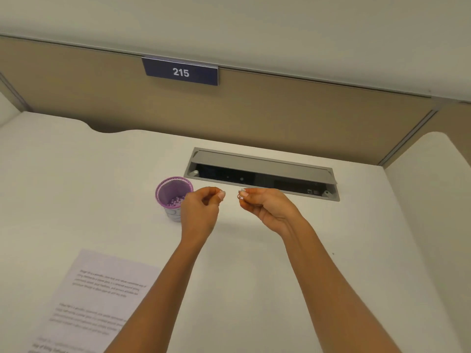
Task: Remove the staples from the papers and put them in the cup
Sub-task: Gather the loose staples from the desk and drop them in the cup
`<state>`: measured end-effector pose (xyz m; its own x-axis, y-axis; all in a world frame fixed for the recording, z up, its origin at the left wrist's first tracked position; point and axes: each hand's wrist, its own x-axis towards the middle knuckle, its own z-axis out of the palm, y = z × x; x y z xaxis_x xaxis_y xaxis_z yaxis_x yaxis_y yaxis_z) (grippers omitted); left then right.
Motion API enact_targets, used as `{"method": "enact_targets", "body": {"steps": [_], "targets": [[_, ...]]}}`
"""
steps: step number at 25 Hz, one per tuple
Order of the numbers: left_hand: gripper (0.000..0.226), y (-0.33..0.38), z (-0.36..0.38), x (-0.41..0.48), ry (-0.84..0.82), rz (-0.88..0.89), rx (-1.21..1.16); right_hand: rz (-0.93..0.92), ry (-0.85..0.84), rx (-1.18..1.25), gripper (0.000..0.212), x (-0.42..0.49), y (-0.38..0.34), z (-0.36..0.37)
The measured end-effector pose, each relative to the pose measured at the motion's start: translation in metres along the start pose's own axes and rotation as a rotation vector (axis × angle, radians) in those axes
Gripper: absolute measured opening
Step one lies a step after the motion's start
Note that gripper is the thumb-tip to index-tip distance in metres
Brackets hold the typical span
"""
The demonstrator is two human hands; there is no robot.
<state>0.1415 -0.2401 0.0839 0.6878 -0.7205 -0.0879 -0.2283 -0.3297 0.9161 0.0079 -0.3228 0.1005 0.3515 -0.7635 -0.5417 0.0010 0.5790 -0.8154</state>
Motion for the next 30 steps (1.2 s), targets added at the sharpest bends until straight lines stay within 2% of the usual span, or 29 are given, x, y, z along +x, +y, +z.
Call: {"method": "enact_targets", "body": {"steps": [4,6,7,10,14,16,22,30], "targets": [[0.02,-0.021,-0.067,0.032,0.09,0.112,0.236,0.012,-0.064,-0.119,0.01,0.017,0.003,0.08],[0.026,-0.029,-0.088,0.048,0.069,0.119,0.354,0.008,-0.07,-0.244,0.003,0.024,0.004,0.109],[0.028,-0.032,-0.094,0.055,0.047,0.118,0.396,-0.001,-0.06,-0.319,0.008,0.028,0.003,0.119],[0.029,-0.038,-0.104,0.073,-0.027,0.127,0.5,-0.09,-0.007,-0.586,0.017,0.037,0.003,0.142],[0.026,-0.041,-0.104,0.082,-0.089,0.181,0.597,-0.262,0.115,-1.062,0.029,0.044,0.004,0.159],[0.026,-0.041,-0.103,0.085,-0.112,0.215,0.645,-0.299,0.134,-1.203,0.032,0.044,0.004,0.167],[0.028,-0.042,-0.102,0.087,-0.164,0.256,0.766,-0.325,0.074,-1.404,0.035,0.043,0.005,0.177],[0.026,-0.038,-0.102,0.088,-0.109,0.292,0.705,-0.366,0.074,-1.433,0.029,0.044,-0.005,0.18]]}}
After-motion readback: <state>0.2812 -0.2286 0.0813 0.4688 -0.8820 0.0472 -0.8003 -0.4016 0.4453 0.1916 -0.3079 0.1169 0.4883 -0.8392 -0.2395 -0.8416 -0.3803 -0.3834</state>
